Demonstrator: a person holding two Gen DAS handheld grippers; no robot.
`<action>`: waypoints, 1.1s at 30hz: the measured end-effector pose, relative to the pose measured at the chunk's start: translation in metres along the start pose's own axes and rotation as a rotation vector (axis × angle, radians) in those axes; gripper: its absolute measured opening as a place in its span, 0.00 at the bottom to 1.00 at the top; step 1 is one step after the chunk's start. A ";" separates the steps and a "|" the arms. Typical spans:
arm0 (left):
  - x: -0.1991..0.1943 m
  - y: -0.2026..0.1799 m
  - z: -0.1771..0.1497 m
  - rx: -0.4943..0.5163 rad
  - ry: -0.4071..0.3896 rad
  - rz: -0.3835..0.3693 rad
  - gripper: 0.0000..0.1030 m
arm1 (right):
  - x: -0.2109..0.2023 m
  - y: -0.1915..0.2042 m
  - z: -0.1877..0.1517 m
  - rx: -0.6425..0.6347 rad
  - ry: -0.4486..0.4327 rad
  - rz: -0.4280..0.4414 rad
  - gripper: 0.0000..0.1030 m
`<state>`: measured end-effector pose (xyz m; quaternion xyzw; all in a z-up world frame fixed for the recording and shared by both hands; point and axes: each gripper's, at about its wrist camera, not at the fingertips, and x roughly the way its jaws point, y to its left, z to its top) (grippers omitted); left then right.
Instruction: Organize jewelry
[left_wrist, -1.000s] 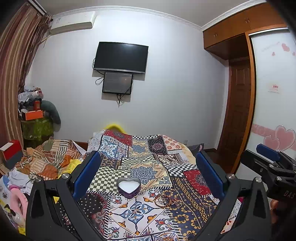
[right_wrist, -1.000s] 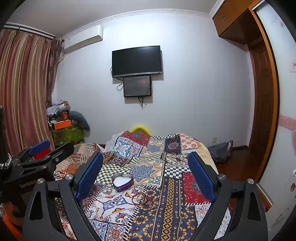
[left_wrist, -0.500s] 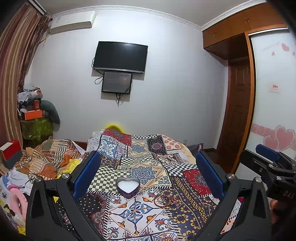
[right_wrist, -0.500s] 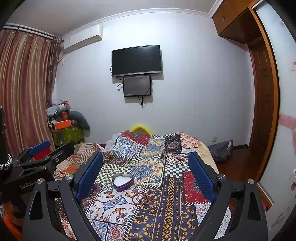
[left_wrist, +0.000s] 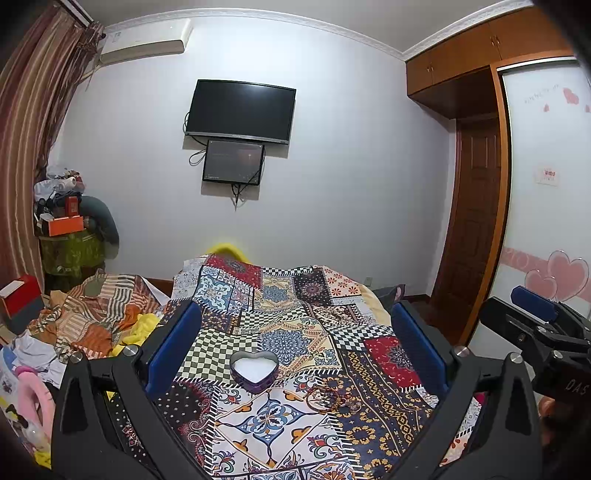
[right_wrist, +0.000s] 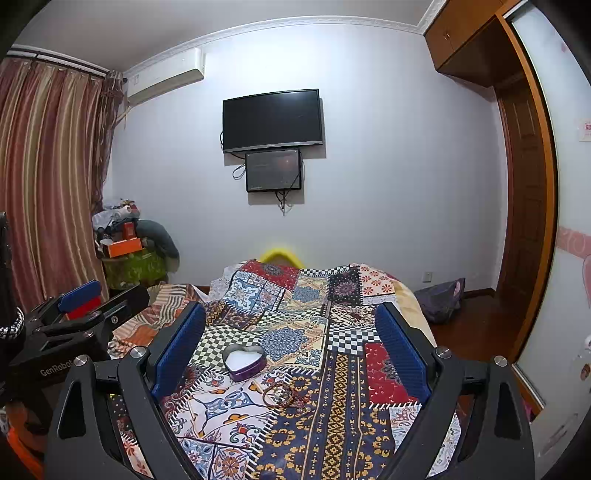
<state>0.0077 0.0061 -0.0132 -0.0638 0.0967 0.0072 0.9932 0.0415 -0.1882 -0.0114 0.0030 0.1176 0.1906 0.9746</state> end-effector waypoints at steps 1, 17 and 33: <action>0.000 0.000 0.000 0.000 0.000 0.000 1.00 | 0.000 0.000 -0.001 0.000 0.001 -0.001 0.89; 0.000 0.001 -0.001 -0.004 0.002 -0.001 1.00 | 0.001 0.000 -0.002 -0.003 0.005 -0.002 0.89; 0.025 0.009 -0.010 -0.008 0.051 0.014 1.00 | 0.023 -0.007 -0.010 0.008 0.065 -0.013 0.89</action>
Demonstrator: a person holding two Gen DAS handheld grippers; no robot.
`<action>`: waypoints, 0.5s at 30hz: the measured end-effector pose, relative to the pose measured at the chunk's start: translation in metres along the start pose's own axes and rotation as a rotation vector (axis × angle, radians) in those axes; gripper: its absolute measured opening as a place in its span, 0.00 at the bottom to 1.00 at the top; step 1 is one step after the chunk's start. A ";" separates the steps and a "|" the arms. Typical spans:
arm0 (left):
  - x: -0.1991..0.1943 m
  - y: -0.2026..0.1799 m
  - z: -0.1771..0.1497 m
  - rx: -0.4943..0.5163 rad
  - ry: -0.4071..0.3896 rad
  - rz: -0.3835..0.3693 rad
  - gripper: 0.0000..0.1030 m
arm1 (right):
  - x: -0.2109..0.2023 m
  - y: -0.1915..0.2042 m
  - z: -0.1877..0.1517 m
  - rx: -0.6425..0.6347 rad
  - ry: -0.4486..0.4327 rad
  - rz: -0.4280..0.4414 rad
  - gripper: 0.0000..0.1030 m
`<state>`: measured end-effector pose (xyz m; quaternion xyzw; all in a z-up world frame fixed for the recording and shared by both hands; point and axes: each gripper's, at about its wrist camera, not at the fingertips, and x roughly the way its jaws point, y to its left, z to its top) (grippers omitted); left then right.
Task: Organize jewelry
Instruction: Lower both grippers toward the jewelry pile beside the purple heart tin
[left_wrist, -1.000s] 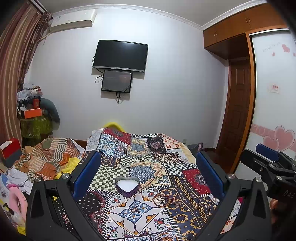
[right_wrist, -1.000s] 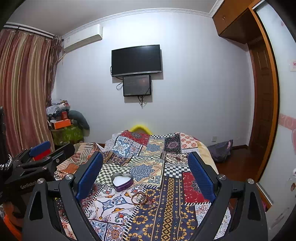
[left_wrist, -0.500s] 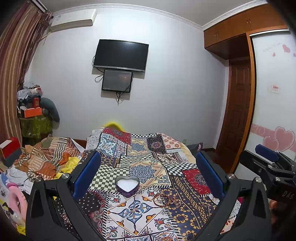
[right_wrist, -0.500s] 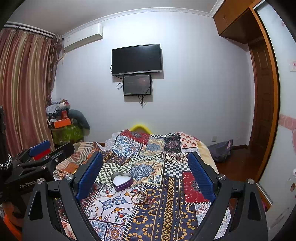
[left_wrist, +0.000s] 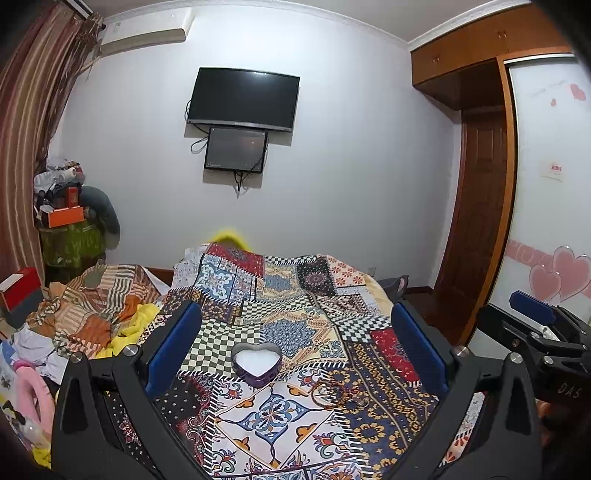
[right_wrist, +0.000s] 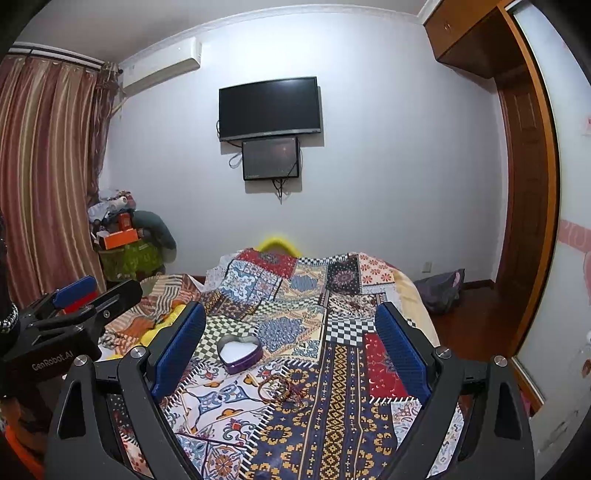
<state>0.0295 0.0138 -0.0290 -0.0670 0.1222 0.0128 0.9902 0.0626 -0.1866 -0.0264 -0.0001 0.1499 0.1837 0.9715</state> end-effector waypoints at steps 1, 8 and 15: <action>0.004 0.001 -0.001 0.002 0.006 0.006 1.00 | 0.004 -0.002 -0.002 0.004 0.011 -0.005 0.89; 0.040 0.010 -0.015 -0.009 0.077 0.069 1.00 | 0.035 -0.019 -0.018 0.032 0.093 -0.047 0.89; 0.092 0.024 -0.043 -0.022 0.218 0.117 0.90 | 0.074 -0.033 -0.042 0.041 0.223 -0.077 0.88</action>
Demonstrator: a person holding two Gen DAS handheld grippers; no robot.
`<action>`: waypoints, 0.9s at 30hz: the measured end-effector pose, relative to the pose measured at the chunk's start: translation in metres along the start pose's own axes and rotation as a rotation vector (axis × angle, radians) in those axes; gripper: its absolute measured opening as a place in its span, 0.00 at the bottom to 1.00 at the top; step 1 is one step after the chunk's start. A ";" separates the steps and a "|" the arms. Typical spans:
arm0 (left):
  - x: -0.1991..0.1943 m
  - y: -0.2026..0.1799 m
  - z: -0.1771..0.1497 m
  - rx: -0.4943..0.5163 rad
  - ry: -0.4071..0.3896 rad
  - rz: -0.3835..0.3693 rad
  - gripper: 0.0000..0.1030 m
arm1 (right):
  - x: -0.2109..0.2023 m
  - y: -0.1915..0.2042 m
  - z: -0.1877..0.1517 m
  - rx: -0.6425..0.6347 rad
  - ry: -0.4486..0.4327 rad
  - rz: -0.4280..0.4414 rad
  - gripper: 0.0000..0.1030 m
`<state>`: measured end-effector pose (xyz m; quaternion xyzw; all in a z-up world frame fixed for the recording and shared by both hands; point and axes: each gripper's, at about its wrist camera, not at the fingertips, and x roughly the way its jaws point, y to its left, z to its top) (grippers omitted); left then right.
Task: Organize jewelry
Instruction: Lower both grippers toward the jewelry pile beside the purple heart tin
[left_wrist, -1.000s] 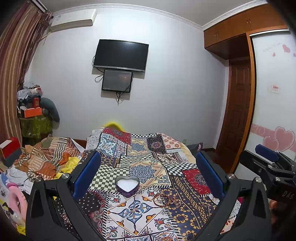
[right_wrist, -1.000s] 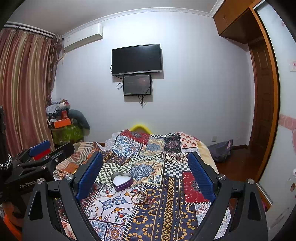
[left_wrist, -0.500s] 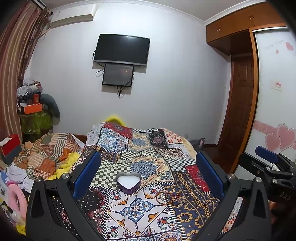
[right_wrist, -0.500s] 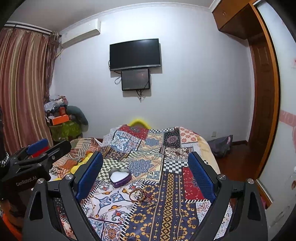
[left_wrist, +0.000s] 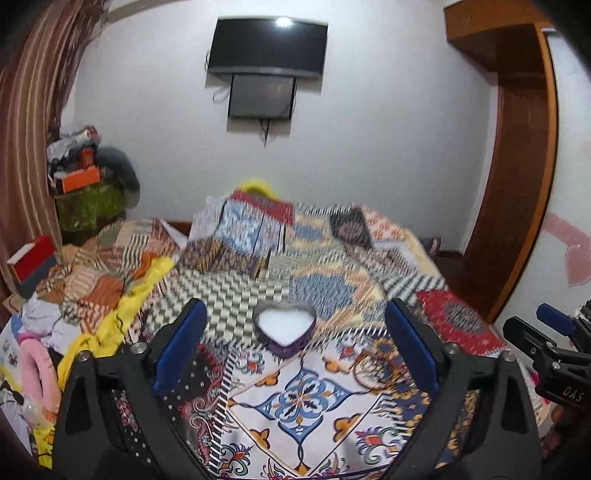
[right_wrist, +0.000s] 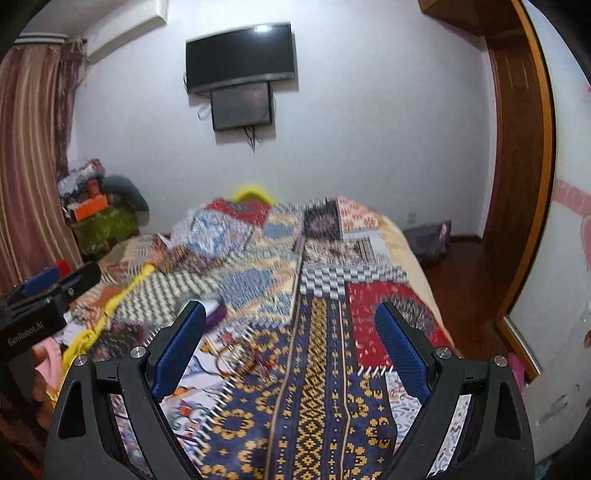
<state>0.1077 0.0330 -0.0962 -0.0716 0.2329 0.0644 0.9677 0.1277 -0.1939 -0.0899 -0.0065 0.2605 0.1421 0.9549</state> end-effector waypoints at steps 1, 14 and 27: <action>0.008 0.000 -0.003 0.003 0.026 -0.002 0.87 | 0.006 -0.001 -0.003 -0.004 0.019 -0.004 0.88; 0.082 -0.015 -0.045 0.073 0.268 -0.092 0.57 | 0.069 -0.005 -0.037 -0.002 0.271 0.131 0.44; 0.103 -0.025 -0.064 0.064 0.369 -0.193 0.31 | 0.095 0.005 -0.048 -0.034 0.365 0.216 0.29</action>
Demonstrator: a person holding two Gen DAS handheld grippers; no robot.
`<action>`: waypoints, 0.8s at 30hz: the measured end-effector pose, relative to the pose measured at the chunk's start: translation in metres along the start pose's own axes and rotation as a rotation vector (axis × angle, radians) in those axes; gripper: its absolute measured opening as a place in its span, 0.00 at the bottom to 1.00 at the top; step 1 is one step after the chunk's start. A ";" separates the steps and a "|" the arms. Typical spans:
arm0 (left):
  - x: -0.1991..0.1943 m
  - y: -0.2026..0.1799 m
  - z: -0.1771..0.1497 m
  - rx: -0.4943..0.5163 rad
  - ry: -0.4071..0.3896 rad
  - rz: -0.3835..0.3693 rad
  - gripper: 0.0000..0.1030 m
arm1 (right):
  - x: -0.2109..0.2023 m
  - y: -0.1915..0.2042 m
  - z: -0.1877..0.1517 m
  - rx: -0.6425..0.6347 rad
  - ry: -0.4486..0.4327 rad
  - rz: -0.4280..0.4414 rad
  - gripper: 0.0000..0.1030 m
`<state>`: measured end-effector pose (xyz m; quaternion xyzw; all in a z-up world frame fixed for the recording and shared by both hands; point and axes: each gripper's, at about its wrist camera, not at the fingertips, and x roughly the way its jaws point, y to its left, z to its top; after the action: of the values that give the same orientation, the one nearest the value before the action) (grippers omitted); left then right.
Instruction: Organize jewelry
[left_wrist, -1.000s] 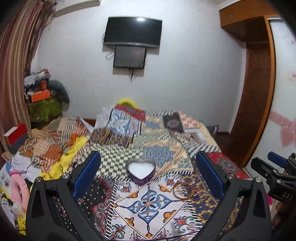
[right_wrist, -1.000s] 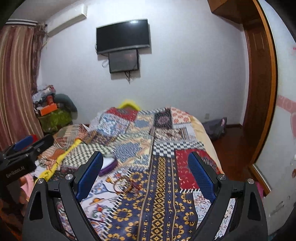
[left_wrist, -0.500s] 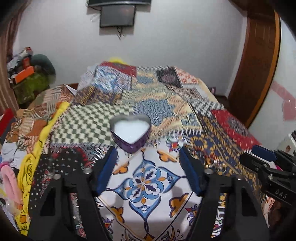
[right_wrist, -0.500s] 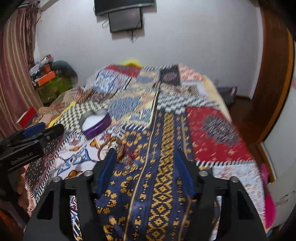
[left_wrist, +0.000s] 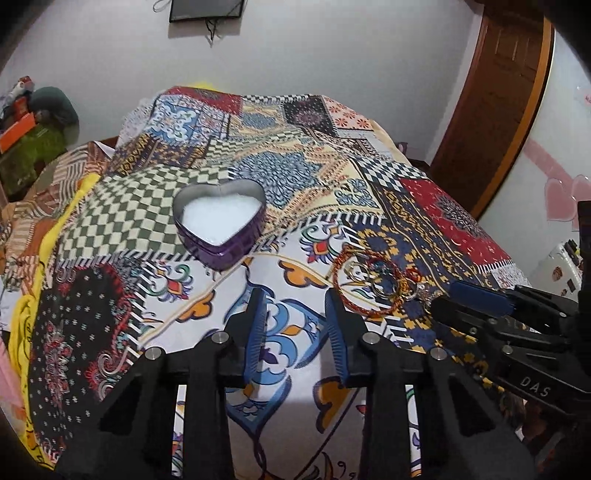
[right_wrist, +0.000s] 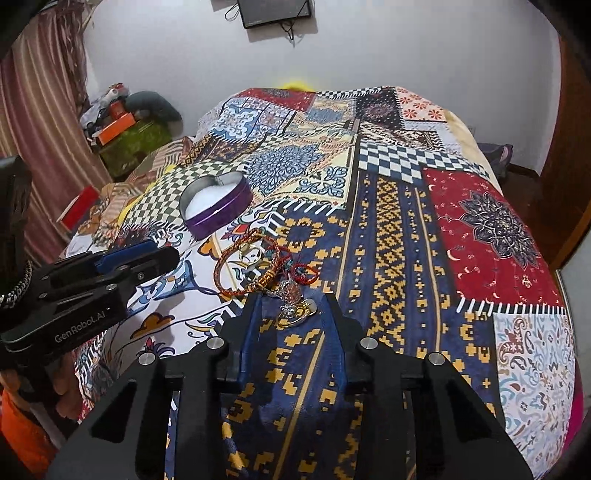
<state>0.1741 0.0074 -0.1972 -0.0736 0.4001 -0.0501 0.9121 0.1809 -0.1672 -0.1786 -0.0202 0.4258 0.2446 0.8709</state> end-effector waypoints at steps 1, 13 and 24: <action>0.002 -0.001 0.000 0.001 0.003 -0.004 0.31 | 0.001 -0.001 0.000 -0.004 0.004 -0.005 0.29; 0.005 -0.005 -0.001 0.016 0.007 -0.015 0.30 | 0.001 0.003 0.006 -0.039 -0.008 -0.013 0.29; 0.006 -0.003 -0.003 0.013 0.011 -0.011 0.29 | 0.014 0.014 0.006 -0.092 0.010 -0.008 0.08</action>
<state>0.1756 0.0031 -0.2030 -0.0698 0.4045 -0.0581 0.9100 0.1866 -0.1481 -0.1832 -0.0632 0.4185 0.2602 0.8679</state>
